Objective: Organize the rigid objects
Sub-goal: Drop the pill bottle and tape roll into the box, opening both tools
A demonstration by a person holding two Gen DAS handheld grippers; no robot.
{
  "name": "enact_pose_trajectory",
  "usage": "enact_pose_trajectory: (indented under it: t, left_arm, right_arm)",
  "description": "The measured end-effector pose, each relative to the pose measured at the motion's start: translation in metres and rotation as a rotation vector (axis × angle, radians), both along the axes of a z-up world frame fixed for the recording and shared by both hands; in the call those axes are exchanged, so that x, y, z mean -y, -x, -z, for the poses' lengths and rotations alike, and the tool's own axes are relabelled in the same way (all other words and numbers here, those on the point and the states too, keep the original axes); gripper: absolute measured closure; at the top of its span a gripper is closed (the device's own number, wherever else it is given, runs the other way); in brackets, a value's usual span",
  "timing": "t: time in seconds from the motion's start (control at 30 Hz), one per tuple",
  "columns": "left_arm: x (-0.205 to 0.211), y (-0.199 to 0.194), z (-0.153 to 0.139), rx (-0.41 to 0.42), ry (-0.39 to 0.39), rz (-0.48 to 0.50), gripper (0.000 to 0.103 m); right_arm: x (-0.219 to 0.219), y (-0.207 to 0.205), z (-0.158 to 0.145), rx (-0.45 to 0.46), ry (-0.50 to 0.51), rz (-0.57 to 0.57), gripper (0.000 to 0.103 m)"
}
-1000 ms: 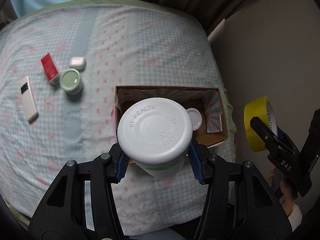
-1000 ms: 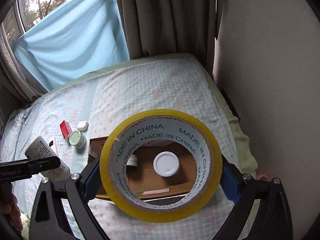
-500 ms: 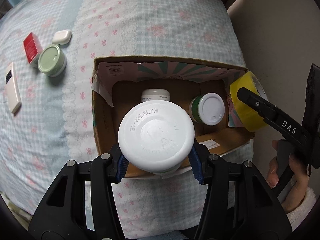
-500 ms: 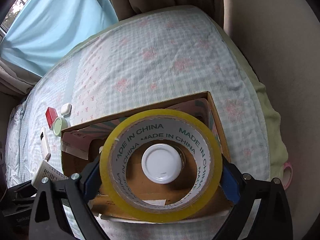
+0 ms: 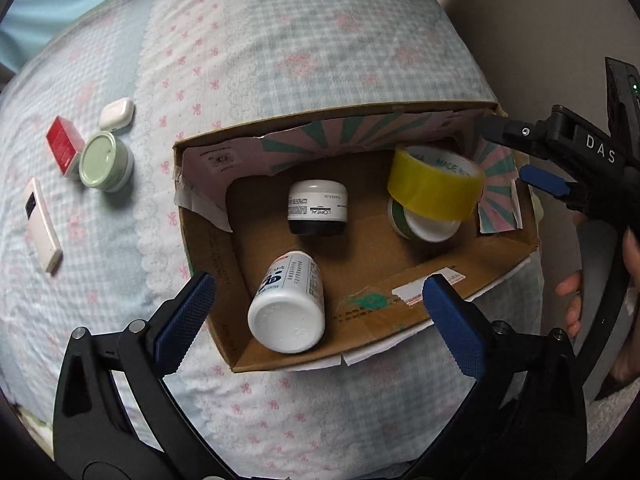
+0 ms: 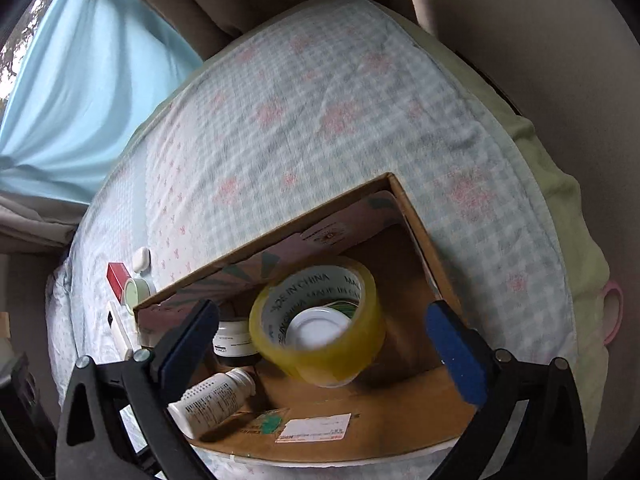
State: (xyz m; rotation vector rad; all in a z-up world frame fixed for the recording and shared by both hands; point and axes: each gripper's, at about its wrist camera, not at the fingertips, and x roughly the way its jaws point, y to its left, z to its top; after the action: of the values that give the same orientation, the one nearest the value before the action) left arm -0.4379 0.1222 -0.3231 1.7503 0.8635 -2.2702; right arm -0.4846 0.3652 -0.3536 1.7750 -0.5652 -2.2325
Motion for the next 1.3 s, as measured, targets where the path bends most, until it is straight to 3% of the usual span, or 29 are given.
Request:
enact_pose_trajectory:
  t: [0.2,0.67,0.97,1.2,1.3]
  left_arm:
    - [0.009,-0.017,-0.004,-0.003,-0.018,-0.028,0.0]
    - [0.02,-0.059,-0.036,-0.036,0.013,-0.08,0.0]
    - [0.042,-0.119,-0.076,-0.094,0.063,-0.112,0.0]
    - [0.085,-0.183,-0.098,-0.152,0.063,-0.168,0.0]
    - [0.113,-0.206,-0.113,-0.188,0.101,-0.183,0.0]
  right_arm:
    - [0.005,-0.009,-0.003,0.023,-0.08,-0.043,0.0]
    - [0.009,-0.035,-0.034,0.007,-0.133,-0.033,0.0]
    - [0.027,-0.074,-0.086,-0.099,-0.209,-0.076,0.0]
    - [0.076,-0.112,-0.138,-0.221,-0.273,-0.149,0.0]
    - [0.105,-0.125,-0.16,-0.26,-0.267,-0.154,0.0]
